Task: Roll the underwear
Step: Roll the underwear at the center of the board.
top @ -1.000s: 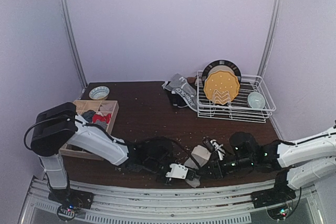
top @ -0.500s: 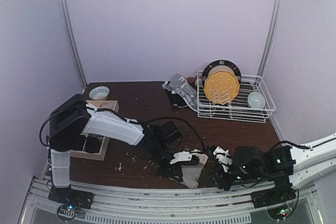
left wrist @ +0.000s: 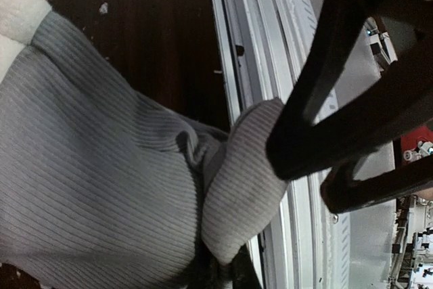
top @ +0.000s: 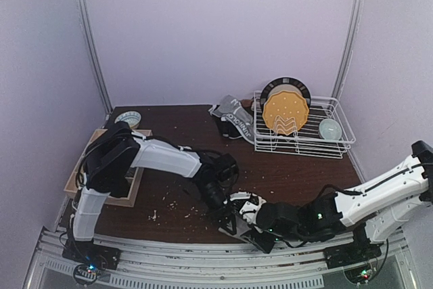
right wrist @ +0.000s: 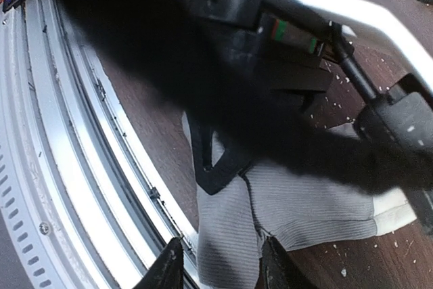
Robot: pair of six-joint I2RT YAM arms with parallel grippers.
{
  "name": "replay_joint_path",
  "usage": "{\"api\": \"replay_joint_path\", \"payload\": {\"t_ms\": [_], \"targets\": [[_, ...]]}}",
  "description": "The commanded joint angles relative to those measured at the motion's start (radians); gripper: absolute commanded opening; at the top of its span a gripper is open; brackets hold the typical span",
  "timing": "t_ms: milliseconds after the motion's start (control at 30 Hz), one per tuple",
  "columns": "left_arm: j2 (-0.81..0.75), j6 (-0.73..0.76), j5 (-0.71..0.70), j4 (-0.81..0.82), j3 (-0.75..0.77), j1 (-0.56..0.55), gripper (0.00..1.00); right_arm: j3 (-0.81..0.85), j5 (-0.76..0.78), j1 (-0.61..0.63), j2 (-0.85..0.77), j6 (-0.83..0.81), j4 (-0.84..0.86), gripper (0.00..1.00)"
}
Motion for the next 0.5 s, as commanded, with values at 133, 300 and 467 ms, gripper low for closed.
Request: {"api": "replay_joint_path", "payload": {"t_ms": [133,300,467], "targets": [[0.041,0.002,0.027,-0.097,0.027,0.012,0.03,0.0,0.012,0.014,0.078,0.019,0.044,0.39],[0.025,0.001,0.035,-0.068,-0.001,0.012,0.01,-0.156,0.046,0.013,-0.174,0.066,0.148,0.44],[0.021,-0.015,0.051,-0.032,-0.02,0.012,0.0,-0.249,0.121,0.014,-0.393,0.059,0.126,0.45]]}}
